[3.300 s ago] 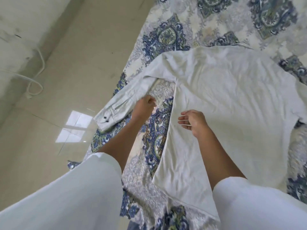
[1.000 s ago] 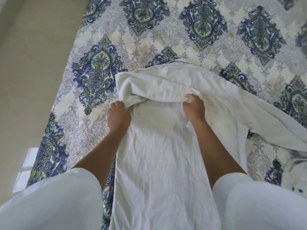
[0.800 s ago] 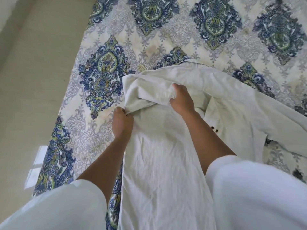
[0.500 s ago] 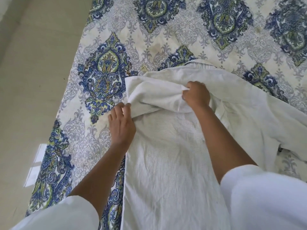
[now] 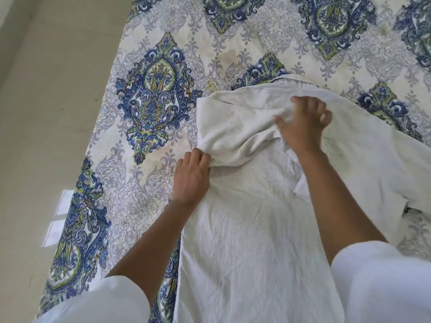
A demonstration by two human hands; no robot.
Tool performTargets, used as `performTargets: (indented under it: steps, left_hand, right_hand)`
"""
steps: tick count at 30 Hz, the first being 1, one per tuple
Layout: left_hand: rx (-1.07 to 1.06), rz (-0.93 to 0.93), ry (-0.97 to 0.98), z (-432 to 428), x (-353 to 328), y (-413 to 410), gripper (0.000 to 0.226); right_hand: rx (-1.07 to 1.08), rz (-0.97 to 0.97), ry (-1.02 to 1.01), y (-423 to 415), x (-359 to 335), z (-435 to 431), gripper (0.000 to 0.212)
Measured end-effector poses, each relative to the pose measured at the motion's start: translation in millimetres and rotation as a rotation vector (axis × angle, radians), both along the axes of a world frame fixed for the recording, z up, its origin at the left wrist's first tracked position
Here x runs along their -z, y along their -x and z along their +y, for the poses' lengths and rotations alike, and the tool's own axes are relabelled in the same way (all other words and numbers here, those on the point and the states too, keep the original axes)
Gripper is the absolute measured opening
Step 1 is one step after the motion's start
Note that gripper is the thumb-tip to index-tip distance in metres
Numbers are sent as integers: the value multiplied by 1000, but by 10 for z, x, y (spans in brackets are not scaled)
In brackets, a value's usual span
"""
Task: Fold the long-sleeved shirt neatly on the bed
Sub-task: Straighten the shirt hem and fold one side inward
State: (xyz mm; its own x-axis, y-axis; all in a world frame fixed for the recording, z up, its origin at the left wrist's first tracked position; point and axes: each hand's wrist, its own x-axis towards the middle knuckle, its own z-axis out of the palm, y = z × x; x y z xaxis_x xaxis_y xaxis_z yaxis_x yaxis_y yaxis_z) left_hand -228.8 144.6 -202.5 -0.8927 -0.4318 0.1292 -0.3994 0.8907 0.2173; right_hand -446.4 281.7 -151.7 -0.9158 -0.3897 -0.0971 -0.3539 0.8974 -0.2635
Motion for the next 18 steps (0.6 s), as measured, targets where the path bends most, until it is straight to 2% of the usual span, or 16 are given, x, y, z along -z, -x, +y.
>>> performTargets:
  steps: [2,4,9,11,13,16,18]
  left_hand:
    - [23,-2,24,20,6,3,11]
    - [58,13,1,55,13,3,18]
    - [73,74,-94,209,7,-79,41]
    - [90,96,-134,288,-3,-145,49]
    - [83,109,-143,334,-26,-199,53]
    - [-105,127,-231,335,-21,-205,52]
    - [-334,100,-381,306,-30,-145,47]
  right_hand:
    - [-200,7,-7,-225,29,-233,48]
    - [-331,-76,0,-374,66,-485,46]
    - [-315,-281,-41,-454,169,-1001,59]
    - [-291,-246,-65,-425,179,-1096,38]
    - [-223,-177,4,-359,178,-1101,18]
    - [-134,-176,129,-202,207,-1003,18]
    - [-187,-250,59,-164,224,-967,34]
